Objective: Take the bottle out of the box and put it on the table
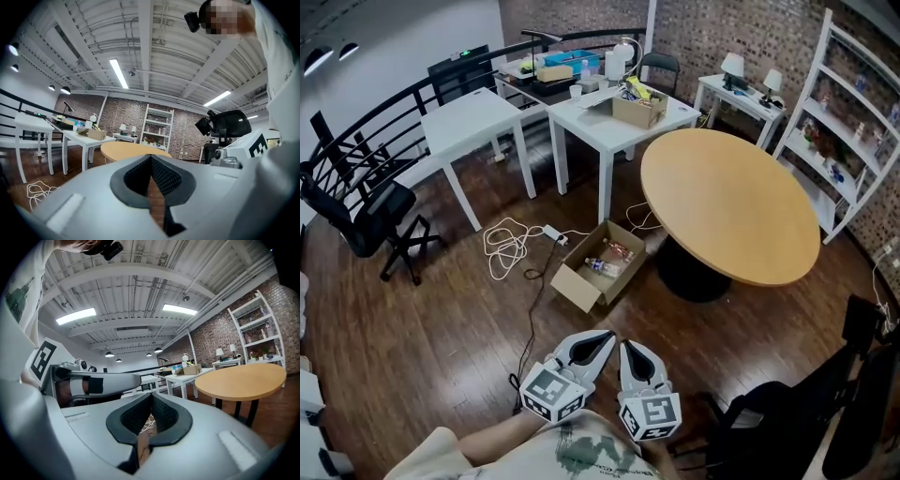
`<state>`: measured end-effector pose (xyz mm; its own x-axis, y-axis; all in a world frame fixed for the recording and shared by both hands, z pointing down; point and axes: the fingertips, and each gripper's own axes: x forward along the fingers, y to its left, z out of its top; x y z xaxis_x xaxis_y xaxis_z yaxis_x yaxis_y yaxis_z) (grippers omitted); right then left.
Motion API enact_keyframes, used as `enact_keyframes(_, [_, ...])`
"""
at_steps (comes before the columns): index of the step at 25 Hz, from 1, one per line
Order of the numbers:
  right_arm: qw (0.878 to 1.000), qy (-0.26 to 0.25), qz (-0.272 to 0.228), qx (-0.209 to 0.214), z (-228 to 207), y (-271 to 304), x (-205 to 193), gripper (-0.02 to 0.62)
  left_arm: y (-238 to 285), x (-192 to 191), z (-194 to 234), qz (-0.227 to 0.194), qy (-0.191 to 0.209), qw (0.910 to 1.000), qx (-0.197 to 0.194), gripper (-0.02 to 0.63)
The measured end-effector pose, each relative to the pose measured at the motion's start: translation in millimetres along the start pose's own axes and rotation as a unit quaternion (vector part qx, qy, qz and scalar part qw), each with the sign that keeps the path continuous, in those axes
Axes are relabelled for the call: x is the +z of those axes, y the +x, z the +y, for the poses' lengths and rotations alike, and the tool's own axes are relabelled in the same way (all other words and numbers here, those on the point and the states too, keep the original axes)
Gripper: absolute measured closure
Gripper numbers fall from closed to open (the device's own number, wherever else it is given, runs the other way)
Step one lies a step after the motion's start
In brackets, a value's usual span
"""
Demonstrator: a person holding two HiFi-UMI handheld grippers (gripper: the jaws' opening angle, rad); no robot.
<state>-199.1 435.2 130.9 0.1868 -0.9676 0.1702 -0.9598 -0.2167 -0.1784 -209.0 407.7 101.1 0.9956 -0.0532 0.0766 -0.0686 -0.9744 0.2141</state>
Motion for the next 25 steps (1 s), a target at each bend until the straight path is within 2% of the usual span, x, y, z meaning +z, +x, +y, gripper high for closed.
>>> enact_keyframes(11, [1.000,-0.013,0.023,-0.017,-31,70,7,0.595,55,6,60,0.004,-0.020,0.9995,-0.023,0.609])
enact_keyframes(25, [0.998,-0.024,0.043,-0.029,-57,198,35,0.595,121,39,175,0.003,-0.039,0.9985,-0.037,0.609])
